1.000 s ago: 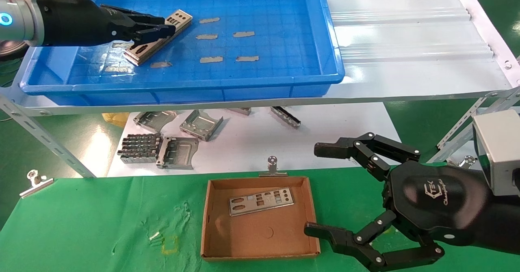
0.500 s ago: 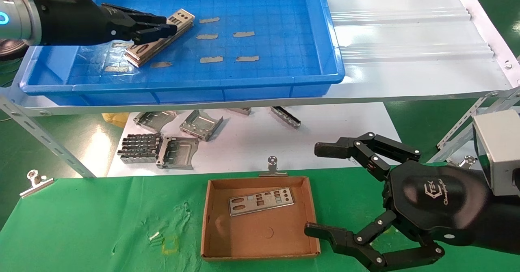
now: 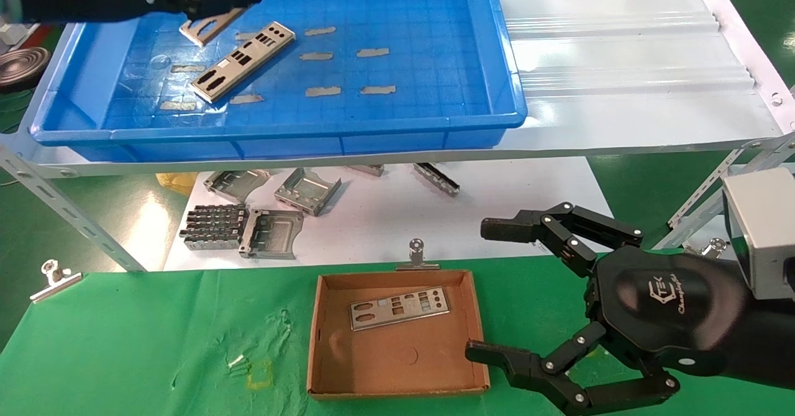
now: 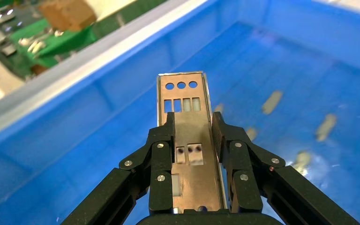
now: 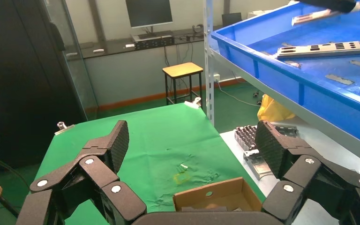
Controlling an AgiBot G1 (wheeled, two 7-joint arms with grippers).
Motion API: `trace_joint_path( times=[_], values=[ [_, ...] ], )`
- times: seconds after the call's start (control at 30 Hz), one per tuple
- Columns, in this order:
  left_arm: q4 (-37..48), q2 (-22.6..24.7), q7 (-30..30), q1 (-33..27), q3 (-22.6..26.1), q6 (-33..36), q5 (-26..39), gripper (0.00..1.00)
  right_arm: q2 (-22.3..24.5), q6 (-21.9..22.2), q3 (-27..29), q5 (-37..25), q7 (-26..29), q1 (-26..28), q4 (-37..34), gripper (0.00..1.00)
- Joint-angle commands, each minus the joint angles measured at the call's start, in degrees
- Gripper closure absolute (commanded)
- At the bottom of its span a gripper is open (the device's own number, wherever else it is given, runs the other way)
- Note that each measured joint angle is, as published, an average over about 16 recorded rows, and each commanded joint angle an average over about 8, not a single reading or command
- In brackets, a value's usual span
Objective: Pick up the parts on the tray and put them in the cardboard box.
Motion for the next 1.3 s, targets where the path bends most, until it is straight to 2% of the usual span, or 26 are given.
trace_joint_path(
  times=[0.03,0.5,0.73,0.9,1.17,1.3],
  values=[
    [-0.2,-0.4,0.4,-0.5,-0.3,1.4,-0.4,1.00,0.0,0.0,0.0,0.0,0.0,0.0,0.0,0.00],
    [-1.8,-3.0,4.7,0.0,-2.2,17.4,-3.6,1.00,0.0,0.0,0.0,0.0,0.0,0.0,0.0,0.00],
    [-5.9,-4.0,5.3,2.7,-2.0,23.1,-5.3,1.00,0.0,0.0,0.0,0.0,0.0,0.0,0.0,0.00],
    [-16.4,-6.3,1.7,7.6,0.0,23.7,-10.3,1.00,0.0,0.0,0.0,0.0,0.0,0.0,0.0,0.00],
    [-42.1,-15.7,-8.6,17.3,5.4,22.3,-23.0,1.00,0.0,0.0,0.0,0.0,0.0,0.0,0.0,0.00],
    [-49.0,-18.2,-9.8,21.1,6.6,20.8,-25.2,1.00,0.0,0.0,0.0,0.0,0.0,0.0,0.0,0.00]
  ],
)
